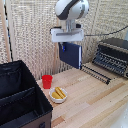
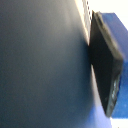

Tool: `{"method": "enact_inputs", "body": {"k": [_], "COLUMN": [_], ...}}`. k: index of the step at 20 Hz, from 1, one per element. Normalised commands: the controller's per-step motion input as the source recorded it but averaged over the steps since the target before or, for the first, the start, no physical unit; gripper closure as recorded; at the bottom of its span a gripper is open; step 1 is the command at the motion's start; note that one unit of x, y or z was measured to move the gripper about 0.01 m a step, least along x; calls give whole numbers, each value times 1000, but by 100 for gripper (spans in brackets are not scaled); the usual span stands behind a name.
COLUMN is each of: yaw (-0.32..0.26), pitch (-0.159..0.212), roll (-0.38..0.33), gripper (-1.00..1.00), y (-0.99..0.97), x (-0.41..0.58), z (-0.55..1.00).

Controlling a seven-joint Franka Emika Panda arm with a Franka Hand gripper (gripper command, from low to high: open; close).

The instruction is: Gently maneuver your gripper in the book's direction. Confidently hold the book by angling your gripper properly. Relocate the book to the caddy. Pinpoint the back pocket of the caddy and set the book down inside it.

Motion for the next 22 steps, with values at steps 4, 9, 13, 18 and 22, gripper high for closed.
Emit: {"method": "enact_inputs", "body": {"k": [4, 9, 13, 18, 22], "yaw": [-341, -325, -322, -303, -268], "pitch": [-17, -23, -4, 0, 5], "roll": [1, 45, 81, 116, 130], "gripper": [100, 100, 100, 100, 100], "y": [0, 0, 1, 42, 151], "x": [-9, -42, -31, -7, 0], "z": [813, 717, 583, 413, 288]}}
